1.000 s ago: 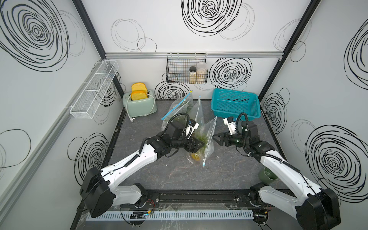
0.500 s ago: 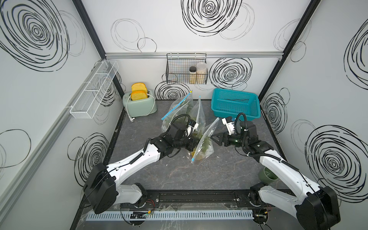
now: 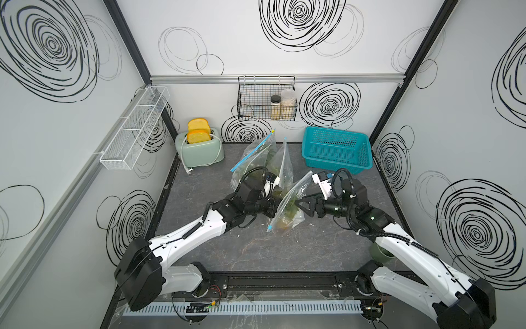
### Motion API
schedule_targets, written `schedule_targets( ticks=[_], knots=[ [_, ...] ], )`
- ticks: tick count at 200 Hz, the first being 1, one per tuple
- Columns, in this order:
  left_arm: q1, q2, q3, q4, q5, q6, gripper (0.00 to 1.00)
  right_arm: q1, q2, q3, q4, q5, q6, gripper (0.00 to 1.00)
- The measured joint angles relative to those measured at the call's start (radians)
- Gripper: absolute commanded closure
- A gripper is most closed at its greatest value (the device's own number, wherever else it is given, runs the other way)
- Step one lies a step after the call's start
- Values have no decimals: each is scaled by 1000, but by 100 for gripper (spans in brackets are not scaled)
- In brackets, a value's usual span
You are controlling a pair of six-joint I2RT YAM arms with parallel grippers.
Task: Open the zip-top bag and take out the pineapple
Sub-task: Open the zipper of the food storage bag at the center of the board.
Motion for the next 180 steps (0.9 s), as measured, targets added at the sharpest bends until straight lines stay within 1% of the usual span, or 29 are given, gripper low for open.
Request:
schedule_targets(
  ticks=[10, 18, 24, 35, 49, 62, 76, 102, 131, 164, 180],
  knots=[
    [-6, -3, -7, 13, -3, -10, 100, 10, 30, 0, 7, 7, 6, 33],
    [-12, -5, -14, 23, -6, -18, 100, 11, 55, -1, 21, 13, 15, 38],
    [-17, -8, -19, 29, -9, -25, 100, 11, 72, -2, 32, 18, 18, 45],
    [-25, -13, -26, 38, -15, -34, 100, 12, 95, -5, 58, 26, 26, 61],
    [-33, -20, -33, 45, -25, -45, 100, 12, 111, -10, 89, 34, 36, 77],
    [-36, -29, -42, 47, -36, -53, 100, 12, 121, -12, 109, 39, 45, 89],
    [-37, -44, -53, 47, -53, -64, 100, 12, 125, -13, 122, 40, 50, 97],
    [-27, -87, -94, 58, -77, -90, 100, 4, 113, -22, 124, 31, 51, 100],
    [6, -154, -156, 94, -79, -124, 100, -41, 51, -71, 120, -16, 34, 100],
    [17, -206, -193, 146, -53, -147, 100, -170, -24, -117, 121, -141, 9, 100],
    [35, -227, -207, 128, -71, -153, 100, -253, -48, -133, 114, -157, -11, 100]
  ],
)
